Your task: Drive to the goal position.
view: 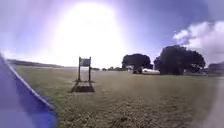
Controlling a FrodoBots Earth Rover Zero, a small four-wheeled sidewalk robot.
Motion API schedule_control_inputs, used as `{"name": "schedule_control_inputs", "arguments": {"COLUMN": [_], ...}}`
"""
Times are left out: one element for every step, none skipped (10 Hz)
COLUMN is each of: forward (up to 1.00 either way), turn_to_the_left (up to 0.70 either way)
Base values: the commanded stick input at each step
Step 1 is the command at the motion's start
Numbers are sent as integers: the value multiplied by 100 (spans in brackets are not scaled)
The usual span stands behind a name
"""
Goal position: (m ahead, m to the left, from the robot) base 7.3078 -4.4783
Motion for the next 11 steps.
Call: {"name": "schedule_control_inputs", "arguments": {"forward": [70, 70, 70, 70, 70, 70, 70, 70, 70, 70, 70], "turn_to_the_left": [-14, -14, -14, -14, -14, -14, -14, -14, -14, -14, -14]}}
